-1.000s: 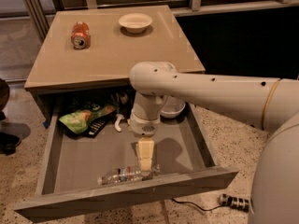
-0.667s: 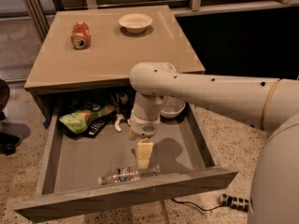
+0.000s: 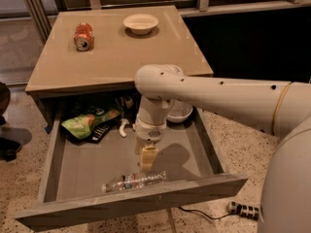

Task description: Pick water bottle from top drawer and place on counter

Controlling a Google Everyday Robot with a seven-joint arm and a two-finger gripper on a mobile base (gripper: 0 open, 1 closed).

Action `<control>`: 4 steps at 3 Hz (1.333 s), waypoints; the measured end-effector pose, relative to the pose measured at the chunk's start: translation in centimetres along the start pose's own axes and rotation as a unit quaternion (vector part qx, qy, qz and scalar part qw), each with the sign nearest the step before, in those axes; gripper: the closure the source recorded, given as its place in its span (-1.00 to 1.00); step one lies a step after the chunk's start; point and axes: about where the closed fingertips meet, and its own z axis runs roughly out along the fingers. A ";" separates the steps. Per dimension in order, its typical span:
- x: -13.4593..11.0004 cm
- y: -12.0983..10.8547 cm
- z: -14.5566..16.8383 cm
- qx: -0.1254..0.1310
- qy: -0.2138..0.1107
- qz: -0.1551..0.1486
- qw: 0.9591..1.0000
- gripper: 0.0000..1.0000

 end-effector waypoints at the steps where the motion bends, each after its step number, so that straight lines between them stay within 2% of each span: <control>1: 0.0 0.0 0.0 0.000 0.000 0.000 1.000 -0.38; 2: 0.0 0.0 0.0 0.000 0.000 0.000 1.000 -0.38; 3: 0.0 0.0 0.0 0.000 0.000 0.000 1.000 -0.56; 4: 0.0 0.0 0.1 0.000 0.000 0.000 1.000 -0.52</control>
Offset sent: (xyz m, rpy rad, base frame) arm 0.0000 0.0000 0.0000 0.0000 0.0000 0.0000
